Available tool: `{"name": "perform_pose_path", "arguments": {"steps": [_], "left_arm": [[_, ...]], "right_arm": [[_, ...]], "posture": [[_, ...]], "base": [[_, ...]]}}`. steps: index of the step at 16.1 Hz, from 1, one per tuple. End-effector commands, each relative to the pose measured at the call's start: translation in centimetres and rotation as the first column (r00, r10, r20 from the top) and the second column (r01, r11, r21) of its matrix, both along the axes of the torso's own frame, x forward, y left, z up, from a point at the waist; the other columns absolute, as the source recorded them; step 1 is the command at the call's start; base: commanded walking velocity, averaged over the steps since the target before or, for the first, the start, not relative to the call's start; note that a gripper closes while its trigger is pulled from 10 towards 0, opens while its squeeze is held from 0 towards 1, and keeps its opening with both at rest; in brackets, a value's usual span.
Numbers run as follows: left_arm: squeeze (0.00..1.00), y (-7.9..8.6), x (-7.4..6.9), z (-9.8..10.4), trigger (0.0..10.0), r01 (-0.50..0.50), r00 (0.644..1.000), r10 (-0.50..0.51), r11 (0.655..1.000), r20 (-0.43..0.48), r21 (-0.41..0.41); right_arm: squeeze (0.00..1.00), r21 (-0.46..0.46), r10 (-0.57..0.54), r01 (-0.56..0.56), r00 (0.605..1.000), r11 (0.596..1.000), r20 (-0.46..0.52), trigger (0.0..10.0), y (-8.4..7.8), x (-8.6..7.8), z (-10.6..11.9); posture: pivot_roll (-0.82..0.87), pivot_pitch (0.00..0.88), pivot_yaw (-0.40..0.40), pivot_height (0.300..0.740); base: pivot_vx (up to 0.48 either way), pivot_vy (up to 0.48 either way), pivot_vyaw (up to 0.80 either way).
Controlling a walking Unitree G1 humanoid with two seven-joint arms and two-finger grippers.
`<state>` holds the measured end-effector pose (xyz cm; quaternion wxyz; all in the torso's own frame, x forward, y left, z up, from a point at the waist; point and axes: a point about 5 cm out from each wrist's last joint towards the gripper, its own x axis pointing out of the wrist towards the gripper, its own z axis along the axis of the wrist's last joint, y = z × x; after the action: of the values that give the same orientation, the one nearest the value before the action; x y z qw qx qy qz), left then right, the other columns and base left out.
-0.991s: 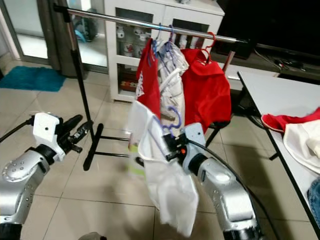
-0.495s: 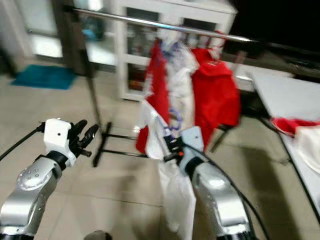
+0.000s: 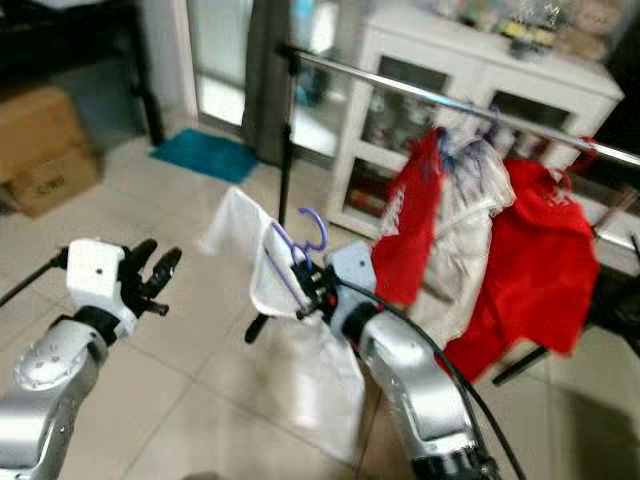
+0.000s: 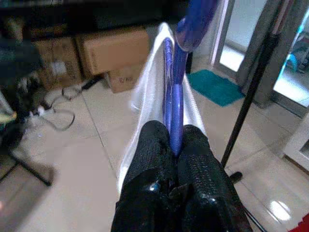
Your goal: Hang hanger
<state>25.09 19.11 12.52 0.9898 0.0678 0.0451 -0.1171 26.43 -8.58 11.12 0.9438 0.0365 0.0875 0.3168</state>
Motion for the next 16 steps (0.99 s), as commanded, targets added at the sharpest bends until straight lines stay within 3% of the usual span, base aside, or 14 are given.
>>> {"name": "perform_pose_path", "arguments": {"steps": [1, 4, 7, 10, 13, 16], "left_arm": [[0.0, -0.4, -0.1, -0.2, 10.0, 0.019, 1.0, -0.019, 1.0, -0.014, 0.007], [0.0, -0.4, 0.5, 0.1, 10.0, 0.047, 0.999, -0.047, 0.998, -0.017, 0.034], [0.0, -0.7, 0.6, 0.5, 10.0, 0.103, 0.995, -0.102, 0.994, -0.017, 0.029], [0.0, -0.6, 0.7, 0.2, 10.0, 0.099, 0.995, -0.098, 0.995, -0.029, 0.025], [0.0, -1.0, 0.5, 0.4, 10.0, 0.113, 0.993, -0.113, 0.994, -0.029, -0.001], [0.0, -0.2, 0.3, 0.2, 10.0, 0.074, 0.997, -0.074, 0.997, -0.034, -0.011]], "right_arm": [[0.0, -0.002, -0.083, 0.083, 0.997, 0.997, 0.01, 10.0, -1.3, 0.6, 0.3], [0.0, -0.063, -0.17, 0.169, 0.985, 0.984, -0.012, 10.0, -2.0, 1.4, 0.5], [0.0, -0.084, -0.271, 0.268, 0.962, 0.96, -0.026, 10.0, -3.1, 1.8, 0.6], [0.0, -0.074, -0.241, 0.24, 0.97, 0.968, -0.011, 10.0, -2.3, 2.3, 1.2], [0.0, -0.051, -0.1, 0.102, 0.994, 0.993, 0.032, 10.0, -0.1, 2.1, 2.4], [0.0, -0.039, -0.128, 0.129, 0.992, 0.991, 0.021, 10.0, 0.0, 2.0, 2.7]], "posture": [[-0.03, 0.0, -0.099, 0.74], [-0.03, 0.0, -0.085, 0.74], [-0.03, 0.0, -0.085, 0.74], [-0.03, 0.0, -0.087, 0.74], [-0.03, 0.0, -0.091, 0.74], [-0.03, 0.0, -0.094, 0.74]], "base": [[0.428, 0.0, 0.0], [0.424, 0.0, 0.0], [0.424, 0.0, -0.8], [0.414, 0.0, 0.0], [0.415, 0.0, 0.0], [0.411, 0.0, 0.0]]}}
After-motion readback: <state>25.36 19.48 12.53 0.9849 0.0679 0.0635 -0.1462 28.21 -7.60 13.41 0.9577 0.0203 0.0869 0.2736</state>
